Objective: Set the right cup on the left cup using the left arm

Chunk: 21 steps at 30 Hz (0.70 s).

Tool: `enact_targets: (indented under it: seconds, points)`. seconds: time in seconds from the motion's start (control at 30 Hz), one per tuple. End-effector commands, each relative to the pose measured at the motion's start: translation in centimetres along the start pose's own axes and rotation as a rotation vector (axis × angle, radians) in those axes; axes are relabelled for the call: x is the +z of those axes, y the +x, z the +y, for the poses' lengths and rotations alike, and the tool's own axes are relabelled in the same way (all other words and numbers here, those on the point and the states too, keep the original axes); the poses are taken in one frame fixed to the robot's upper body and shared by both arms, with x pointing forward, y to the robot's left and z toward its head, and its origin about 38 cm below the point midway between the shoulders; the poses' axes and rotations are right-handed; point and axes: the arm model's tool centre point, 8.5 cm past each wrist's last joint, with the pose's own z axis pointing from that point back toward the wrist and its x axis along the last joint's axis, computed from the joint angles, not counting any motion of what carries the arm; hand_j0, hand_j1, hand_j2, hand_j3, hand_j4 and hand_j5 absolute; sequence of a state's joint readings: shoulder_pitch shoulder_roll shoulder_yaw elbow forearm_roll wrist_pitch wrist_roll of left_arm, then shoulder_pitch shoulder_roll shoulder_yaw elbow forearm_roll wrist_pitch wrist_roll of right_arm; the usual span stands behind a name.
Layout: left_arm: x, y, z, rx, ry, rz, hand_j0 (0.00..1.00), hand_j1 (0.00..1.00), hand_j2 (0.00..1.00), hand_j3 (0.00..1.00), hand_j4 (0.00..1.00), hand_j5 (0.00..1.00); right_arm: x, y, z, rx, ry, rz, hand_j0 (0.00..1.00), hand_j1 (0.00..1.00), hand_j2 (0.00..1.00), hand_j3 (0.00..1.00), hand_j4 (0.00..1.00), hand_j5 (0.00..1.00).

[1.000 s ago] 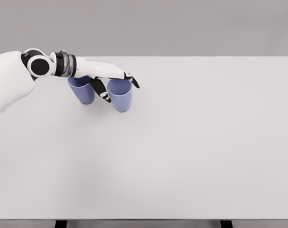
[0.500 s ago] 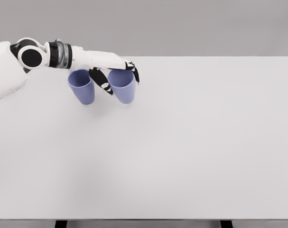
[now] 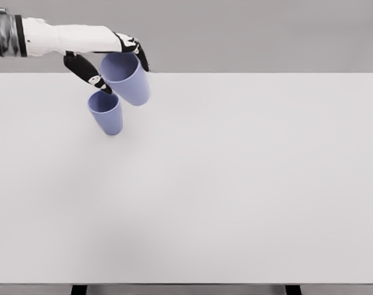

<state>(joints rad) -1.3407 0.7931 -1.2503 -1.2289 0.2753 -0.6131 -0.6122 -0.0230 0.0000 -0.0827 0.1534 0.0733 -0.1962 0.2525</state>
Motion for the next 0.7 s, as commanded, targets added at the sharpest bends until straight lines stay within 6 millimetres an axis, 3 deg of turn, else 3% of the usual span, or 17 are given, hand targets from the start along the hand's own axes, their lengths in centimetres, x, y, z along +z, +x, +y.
enact_targets:
  seconds: [0.0,0.17,0.5,0.67]
  points:
    - [2.8,-0.4,-0.6,0.038,0.015,0.029,0.51,0.51,0.51,0.51,0.51,0.51,0.0,0.0,0.0,0.000,0.001,0.000,1.00,1.00,1.00,1.00,1.00,1.00]
    - [4.4,-1.0,-0.6,0.066,-0.001,0.064,0.51,0.51,0.51,0.51,0.51,0.51,0.0,0.1,0.0,0.001,-0.001,-0.002,1.00,1.00,1.00,1.00,1.00,1.00]
    - [6.1,-4.5,-1.6,0.121,-0.009,0.184,0.52,0.52,0.52,0.52,0.52,0.52,0.0,0.0,0.0,0.000,0.001,0.000,1.00,1.00,1.00,1.00,1.00,1.00]
    - [4.8,-5.0,-1.5,0.126,-0.011,0.182,0.52,0.52,0.52,0.52,0.52,0.52,0.0,0.1,0.0,0.001,0.001,-0.002,1.00,1.00,1.00,1.00,1.00,1.00]
